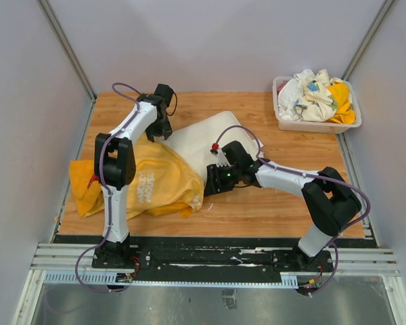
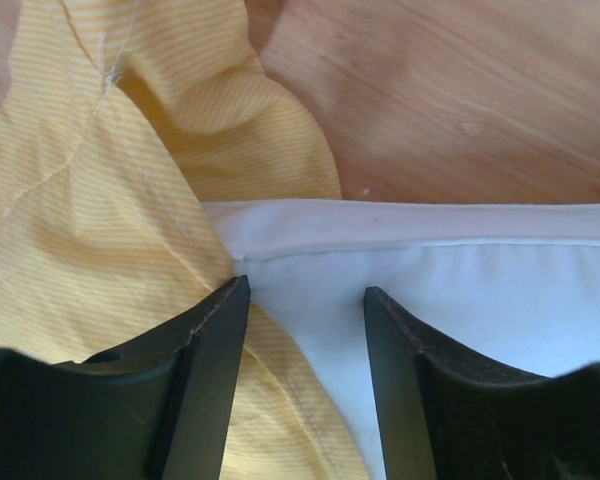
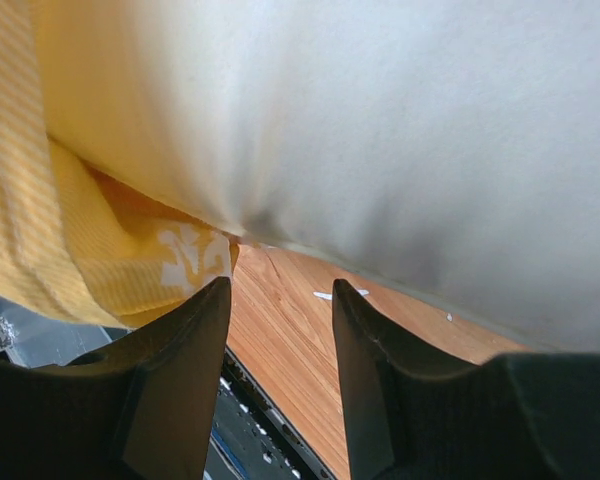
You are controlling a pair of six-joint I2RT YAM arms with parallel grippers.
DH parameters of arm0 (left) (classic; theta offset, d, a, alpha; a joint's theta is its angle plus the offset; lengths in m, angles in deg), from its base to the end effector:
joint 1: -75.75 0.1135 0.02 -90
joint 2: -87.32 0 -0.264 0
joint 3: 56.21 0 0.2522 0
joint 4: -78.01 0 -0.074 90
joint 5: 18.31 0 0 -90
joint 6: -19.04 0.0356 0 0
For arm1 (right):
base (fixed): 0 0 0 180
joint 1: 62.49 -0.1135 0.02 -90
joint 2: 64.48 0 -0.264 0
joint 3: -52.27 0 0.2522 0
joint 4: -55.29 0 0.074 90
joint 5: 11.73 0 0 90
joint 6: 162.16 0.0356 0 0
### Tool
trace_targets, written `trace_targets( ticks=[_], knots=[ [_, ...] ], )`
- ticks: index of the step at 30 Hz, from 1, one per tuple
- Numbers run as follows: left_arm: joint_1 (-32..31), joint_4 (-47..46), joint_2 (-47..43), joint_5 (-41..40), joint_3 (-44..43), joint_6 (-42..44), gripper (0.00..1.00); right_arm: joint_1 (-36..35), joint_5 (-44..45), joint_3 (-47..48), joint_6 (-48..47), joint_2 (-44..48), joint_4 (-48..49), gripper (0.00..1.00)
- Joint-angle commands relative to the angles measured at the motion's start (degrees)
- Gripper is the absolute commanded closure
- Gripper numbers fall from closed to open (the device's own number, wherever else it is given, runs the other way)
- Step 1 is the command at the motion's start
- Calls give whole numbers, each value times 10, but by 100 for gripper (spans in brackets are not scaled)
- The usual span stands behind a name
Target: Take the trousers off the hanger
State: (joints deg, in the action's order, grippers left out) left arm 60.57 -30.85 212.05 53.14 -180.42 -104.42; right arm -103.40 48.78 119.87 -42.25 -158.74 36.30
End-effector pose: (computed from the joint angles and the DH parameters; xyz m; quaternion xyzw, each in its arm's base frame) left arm 0.4435 -0.1086 0.2259 -0.1801 0.9579 0.0802 0.2089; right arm 0.2443 0.2348 0.1885 -0.1815 0.8822 0.4036 0.1609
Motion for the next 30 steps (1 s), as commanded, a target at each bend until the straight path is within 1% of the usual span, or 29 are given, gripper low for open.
trace_targets(
  ticks=[1,3,5,11,14,18,21,26,27,28,30],
  knots=[
    [2,33,-53,-45,43,13,47,-1,-1,13,-8,-8,-10,54],
    [3,20,-82,-53,69,15,46,-1,-1,11,-8,-7,-10,54],
    [2,21,-102,-68,72,13,44,-1,1,9,-7,-7,-8,54],
    [2,43,-113,-102,69,13,43,-1,-7,7,-1,-15,-1,54],
    [2,36,-116,-94,80,13,43,-1,-6,9,-2,-14,0,54],
    [2,17,-104,-74,97,13,39,-1,-6,6,-2,-11,0,55],
    [3,12,-86,-69,90,9,39,-1,-4,3,-2,-5,-2,55],
    [5,5,-63,-57,66,7,35,-1,0,-4,0,1,-4,55],
    [5,0,-58,-51,65,6,36,-1,0,-4,1,2,-3,55],
    [5,-7,-57,-39,70,7,39,-1,1,-5,1,3,-3,55],
    [5,-15,-53,-25,84,4,58,-1,2,-5,1,3,-5,55]
  ],
)
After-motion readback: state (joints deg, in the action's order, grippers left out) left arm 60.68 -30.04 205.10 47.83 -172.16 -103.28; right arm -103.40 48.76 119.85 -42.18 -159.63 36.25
